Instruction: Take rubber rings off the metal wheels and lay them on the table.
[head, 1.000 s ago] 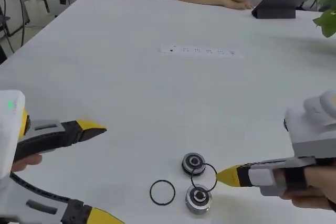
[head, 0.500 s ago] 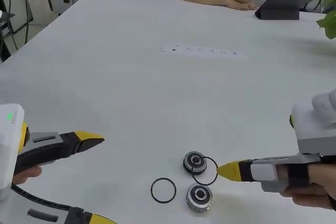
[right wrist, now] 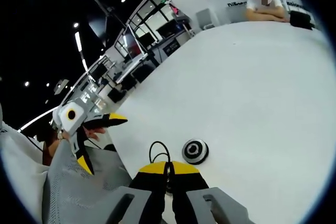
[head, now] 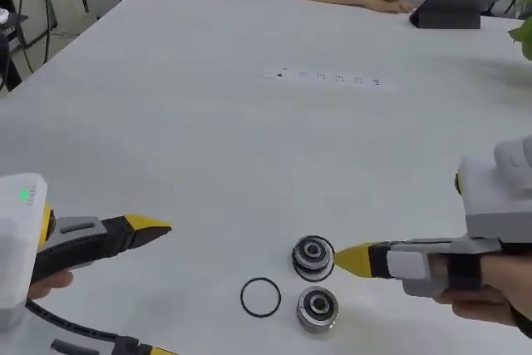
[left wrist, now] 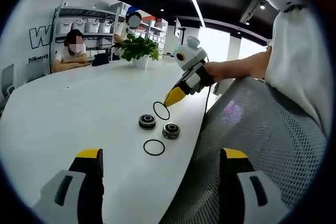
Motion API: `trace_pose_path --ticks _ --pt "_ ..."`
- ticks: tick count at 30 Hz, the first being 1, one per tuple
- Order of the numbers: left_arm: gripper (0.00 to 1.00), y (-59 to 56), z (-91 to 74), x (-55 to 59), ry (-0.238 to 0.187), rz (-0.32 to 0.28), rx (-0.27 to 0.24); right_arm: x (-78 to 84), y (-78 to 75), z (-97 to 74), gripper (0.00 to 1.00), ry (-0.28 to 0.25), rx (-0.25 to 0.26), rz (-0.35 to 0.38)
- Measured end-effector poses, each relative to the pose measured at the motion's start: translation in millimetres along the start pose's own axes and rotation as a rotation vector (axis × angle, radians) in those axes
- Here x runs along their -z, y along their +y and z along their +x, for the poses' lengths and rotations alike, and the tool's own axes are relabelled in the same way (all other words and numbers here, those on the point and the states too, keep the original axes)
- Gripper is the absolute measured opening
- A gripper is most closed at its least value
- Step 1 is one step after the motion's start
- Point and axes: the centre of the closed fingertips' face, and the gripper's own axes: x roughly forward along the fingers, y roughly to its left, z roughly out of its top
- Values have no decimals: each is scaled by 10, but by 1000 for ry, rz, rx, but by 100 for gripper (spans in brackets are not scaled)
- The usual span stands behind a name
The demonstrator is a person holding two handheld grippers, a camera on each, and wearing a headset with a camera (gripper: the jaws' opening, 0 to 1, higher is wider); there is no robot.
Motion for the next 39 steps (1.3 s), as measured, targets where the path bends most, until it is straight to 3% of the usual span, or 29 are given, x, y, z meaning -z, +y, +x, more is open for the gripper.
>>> trace_pose_path --ticks 9,12,21,32,39 --pt "90 0 -1 4 -11 -17 4 -14 148 156 0 -10 -3 -46" --pt "90 3 -2 7 -14 -18 5 28 161 224 0 11 4 -89" --pt "89 11 -8 7 -25 -31 2 86 80 341 0 27 65 -182" --pt "88 16 -15 -11 -36 -41 -4 162 60 417 0 51 59 -178" --pt "88 9 -15 -11 -33 -43 -3 203 -33 449 0 74 94 -212"
